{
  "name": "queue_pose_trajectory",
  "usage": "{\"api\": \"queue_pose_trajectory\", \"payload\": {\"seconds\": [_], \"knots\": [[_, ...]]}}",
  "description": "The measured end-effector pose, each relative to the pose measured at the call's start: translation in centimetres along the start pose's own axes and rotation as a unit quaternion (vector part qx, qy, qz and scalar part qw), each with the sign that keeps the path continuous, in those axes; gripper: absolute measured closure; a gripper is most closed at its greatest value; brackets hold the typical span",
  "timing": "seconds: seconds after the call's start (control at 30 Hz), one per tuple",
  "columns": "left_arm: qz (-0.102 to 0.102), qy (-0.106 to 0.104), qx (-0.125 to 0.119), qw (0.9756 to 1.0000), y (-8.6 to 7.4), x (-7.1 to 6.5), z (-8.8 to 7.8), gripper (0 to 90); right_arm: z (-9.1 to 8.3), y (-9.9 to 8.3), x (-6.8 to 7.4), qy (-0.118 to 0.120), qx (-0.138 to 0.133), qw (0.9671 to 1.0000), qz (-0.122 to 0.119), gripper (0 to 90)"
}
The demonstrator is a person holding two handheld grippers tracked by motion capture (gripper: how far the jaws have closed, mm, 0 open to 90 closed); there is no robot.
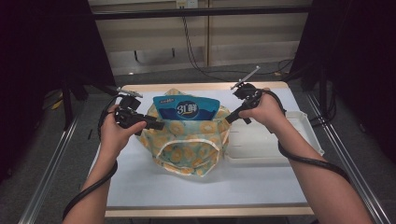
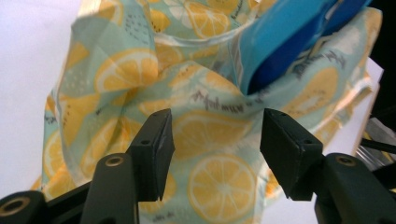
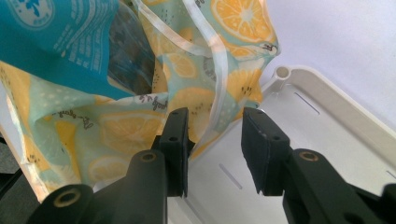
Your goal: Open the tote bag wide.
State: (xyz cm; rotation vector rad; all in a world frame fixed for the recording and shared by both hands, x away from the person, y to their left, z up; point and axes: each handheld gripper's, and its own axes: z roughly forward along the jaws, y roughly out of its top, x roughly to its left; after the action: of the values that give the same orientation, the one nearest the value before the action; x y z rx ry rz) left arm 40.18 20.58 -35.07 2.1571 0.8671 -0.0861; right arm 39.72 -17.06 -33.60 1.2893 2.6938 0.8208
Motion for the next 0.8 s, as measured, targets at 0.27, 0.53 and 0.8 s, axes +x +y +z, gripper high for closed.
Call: {"api": "queue_pose_trajectory", "payload": {"seconds": [0.27,0.53,0.8], "knots": [[0.018,-0.039,-0.011,0.9990,-0.2,0.0,0.5,84.9,0.6,0.3,0.2,0.005,-0.001,1.0000,-0.001,62.9],[0.014,-0.036,-0.006,0.9992,-0.9,-0.2,0.2,90.0,1.4,0.4,0.4,0.011,0.004,0.9999,-0.001,68.3],[0.010,-0.026,0.006,0.9996,-2.4,-0.2,0.2,90.0,2.0,0.5,0.6,0.019,0.012,0.9997,0.000,83.9]]}}
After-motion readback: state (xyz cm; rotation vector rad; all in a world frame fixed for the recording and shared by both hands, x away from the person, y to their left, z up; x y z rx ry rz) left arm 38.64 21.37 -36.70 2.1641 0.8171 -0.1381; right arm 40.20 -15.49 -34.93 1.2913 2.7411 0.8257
